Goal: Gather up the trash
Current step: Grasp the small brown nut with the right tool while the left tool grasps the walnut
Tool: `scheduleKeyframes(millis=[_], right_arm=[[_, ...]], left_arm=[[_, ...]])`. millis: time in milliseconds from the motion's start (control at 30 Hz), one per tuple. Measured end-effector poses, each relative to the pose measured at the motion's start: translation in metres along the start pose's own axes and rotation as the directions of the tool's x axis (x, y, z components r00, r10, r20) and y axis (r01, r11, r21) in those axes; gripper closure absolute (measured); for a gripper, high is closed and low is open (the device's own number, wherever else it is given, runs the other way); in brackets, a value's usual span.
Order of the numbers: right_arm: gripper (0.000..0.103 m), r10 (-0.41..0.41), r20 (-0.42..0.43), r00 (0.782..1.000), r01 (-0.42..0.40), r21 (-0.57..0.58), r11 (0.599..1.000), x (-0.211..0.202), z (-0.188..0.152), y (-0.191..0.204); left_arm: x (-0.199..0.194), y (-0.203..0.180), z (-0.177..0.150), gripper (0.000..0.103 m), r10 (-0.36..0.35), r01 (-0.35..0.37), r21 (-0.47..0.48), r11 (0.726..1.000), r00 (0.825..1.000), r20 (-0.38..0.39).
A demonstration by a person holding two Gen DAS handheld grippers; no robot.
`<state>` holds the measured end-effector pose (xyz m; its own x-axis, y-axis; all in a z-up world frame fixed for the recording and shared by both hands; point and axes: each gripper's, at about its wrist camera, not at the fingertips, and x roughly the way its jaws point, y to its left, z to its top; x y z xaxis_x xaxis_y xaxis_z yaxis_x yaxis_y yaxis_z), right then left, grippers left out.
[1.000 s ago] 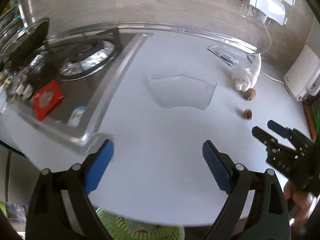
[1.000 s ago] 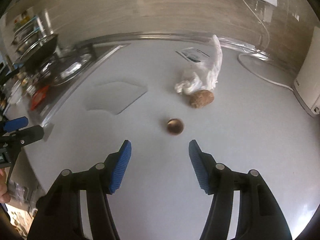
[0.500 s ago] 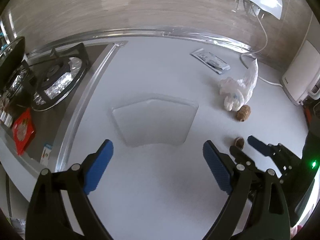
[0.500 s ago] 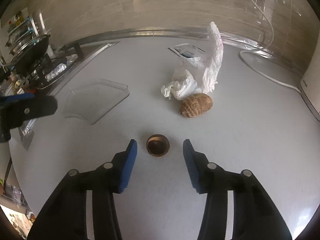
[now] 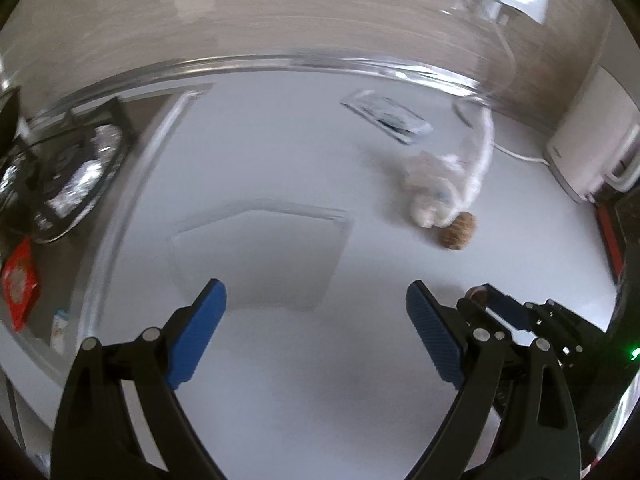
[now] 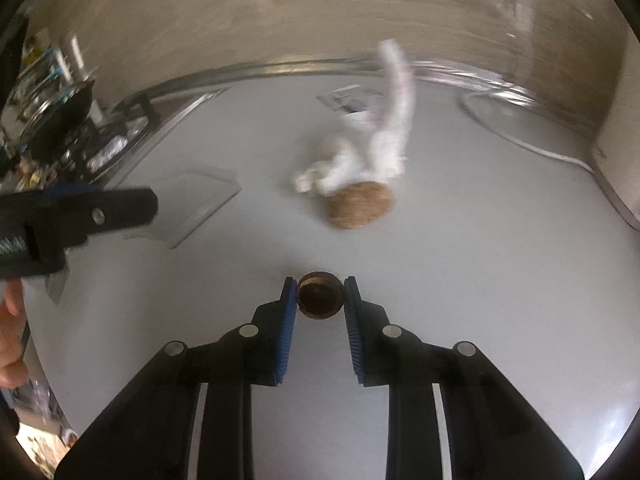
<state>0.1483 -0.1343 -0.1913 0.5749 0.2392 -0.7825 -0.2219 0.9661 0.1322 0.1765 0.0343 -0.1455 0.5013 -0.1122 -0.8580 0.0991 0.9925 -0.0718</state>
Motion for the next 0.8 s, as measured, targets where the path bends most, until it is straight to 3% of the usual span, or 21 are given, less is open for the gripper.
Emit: scheduleKeyframes(millis=[167,300,567,800], right_arm=[[0.079,-0.042,0.014,0.999,0.041,0.055,0.998,-0.025,-0.008,-0.035],[0.078,-0.058,0.026,0.998,0.055,0.081,0.995,-0.038,-0.015,-0.055],[0.078,-0.046,0.047,0.998,0.038,0.147,0.988,-0.043,-0.021,-0.082],[0.078,-0.038,0.073,0.997,0.025,0.168,0.985,-0.047,-0.02,-0.092]], left_arm=[[0.014,-0.042,0.001,0.016,-0.063,0.06,0.13,0.99,0.998,0.015],[0.037,-0.071,0.006,0.019,-0.059,0.056,0.224,0.973,0.998,0.008],[0.071,-0.101,0.016,0.031,-0.081,0.087,0.297,0.951,0.996,-0.03],[0.087,-0.118,0.025,0.043,-0.097,0.108,0.301,0.947,0.994,-0.051]])
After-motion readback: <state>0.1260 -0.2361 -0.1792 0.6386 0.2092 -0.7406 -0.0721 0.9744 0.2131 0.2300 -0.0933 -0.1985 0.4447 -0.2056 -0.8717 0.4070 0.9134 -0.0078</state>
